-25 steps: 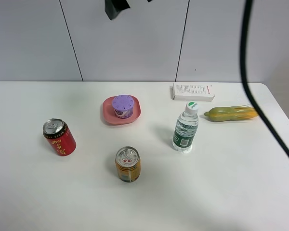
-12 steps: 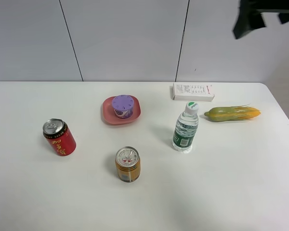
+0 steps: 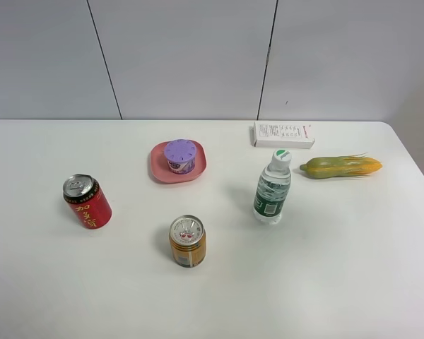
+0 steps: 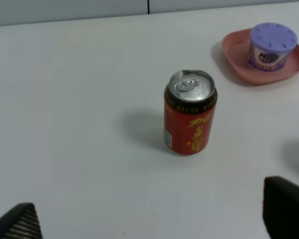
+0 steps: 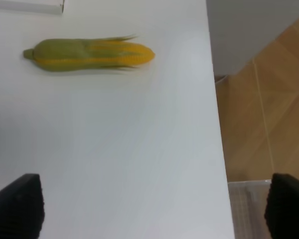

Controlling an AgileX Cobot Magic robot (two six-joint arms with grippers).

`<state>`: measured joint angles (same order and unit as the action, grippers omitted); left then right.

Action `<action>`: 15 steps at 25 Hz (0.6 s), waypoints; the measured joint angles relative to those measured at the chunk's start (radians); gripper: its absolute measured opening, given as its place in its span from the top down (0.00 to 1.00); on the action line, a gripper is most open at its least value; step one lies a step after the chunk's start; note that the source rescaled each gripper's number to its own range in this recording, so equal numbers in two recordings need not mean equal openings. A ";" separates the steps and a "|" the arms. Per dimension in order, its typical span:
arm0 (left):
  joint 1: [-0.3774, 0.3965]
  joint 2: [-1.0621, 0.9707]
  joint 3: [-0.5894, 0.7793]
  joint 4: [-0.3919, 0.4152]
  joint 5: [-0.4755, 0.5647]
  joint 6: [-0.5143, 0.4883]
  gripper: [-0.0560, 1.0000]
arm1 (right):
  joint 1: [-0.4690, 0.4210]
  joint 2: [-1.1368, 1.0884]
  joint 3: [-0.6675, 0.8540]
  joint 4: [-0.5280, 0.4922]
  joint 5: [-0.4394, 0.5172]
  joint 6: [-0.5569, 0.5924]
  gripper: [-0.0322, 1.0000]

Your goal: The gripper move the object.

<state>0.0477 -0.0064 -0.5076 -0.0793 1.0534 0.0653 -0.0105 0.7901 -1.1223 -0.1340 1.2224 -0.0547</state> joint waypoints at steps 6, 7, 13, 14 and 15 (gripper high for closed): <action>0.000 0.000 0.000 0.000 0.000 0.001 0.00 | -0.001 -0.307 0.203 0.009 -0.059 0.002 0.00; 0.000 0.000 0.000 0.000 0.000 0.001 0.00 | -0.001 -0.358 0.238 0.017 -0.088 0.008 0.00; 0.000 0.000 0.000 0.000 0.000 0.000 0.00 | -0.001 -0.620 0.446 0.058 -0.188 0.055 0.00; 0.000 0.000 0.000 0.000 0.000 0.000 0.00 | -0.001 -0.657 0.480 0.058 -0.189 0.055 0.00; 0.000 0.000 0.000 0.000 0.000 0.000 0.00 | -0.001 -0.685 0.512 0.058 -0.193 0.055 0.00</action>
<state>0.0477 -0.0064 -0.5076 -0.0793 1.0534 0.0655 -0.0116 0.1053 -0.6107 -0.0759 1.0296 0.0000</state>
